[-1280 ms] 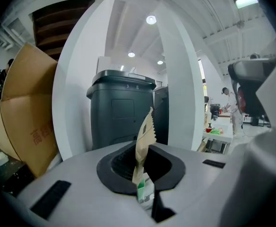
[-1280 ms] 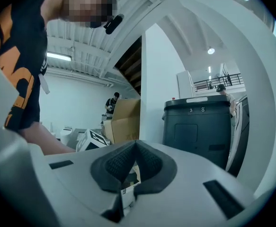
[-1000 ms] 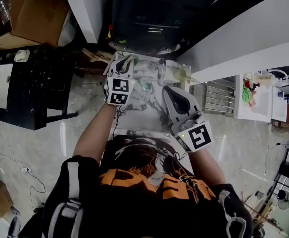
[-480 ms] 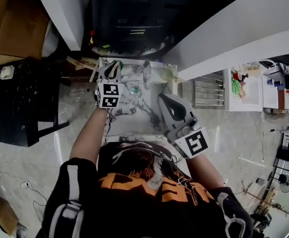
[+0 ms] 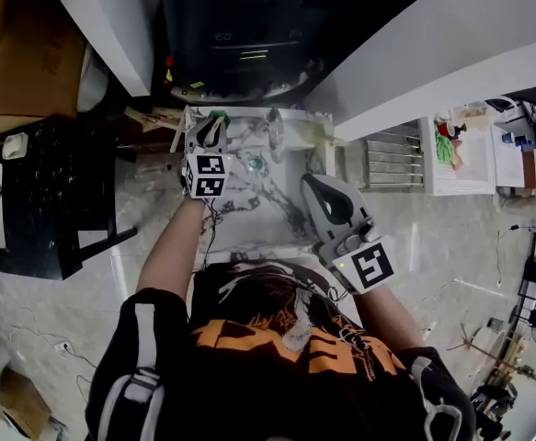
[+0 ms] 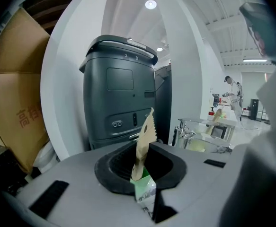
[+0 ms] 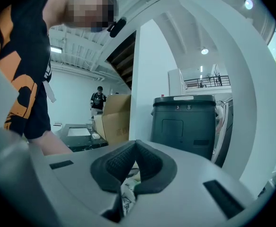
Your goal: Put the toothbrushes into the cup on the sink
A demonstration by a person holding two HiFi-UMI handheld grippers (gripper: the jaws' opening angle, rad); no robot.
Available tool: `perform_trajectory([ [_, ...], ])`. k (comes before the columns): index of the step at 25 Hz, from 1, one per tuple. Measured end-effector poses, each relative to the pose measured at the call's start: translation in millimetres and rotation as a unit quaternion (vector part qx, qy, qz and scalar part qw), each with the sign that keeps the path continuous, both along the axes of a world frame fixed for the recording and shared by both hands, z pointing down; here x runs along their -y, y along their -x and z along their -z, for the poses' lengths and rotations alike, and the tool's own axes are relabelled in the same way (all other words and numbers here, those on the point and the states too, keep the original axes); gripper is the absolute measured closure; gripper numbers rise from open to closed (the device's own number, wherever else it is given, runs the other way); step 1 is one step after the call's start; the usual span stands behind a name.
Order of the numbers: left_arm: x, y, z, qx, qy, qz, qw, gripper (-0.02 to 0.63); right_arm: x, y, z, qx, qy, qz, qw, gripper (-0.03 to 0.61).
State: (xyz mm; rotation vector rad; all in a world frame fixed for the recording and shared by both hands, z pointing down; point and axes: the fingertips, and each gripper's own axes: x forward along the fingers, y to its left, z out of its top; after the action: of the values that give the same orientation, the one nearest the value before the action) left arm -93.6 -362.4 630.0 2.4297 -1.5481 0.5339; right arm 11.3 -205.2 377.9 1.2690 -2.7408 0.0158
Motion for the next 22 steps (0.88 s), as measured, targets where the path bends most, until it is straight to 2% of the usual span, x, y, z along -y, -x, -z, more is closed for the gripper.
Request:
perform_trajectory([
  [4,2,-8,1,-0.004,-0.006,-0.026,0.9996,0.466,-1,-4,0,0.0,0.0,-0.005,1.0,0.565],
  [6,3,-8,4,-0.003,-0.012,-0.029,0.9995,0.442,-1,-5,-1,0.0,0.0,-0.008,1.0,0.565],
  [13,-4,-11,14,-0.006,-0.024,-0.037,0.999,0.438,-6,-9,-1,0.005,-0.003,-0.011,1.0,0.565],
  [22,-22,-19,64,0.008,-0.072,-0.058,0.9957,0.428,-11,-10,3,0.025,-0.009,-0.002,1.0,0.565],
])
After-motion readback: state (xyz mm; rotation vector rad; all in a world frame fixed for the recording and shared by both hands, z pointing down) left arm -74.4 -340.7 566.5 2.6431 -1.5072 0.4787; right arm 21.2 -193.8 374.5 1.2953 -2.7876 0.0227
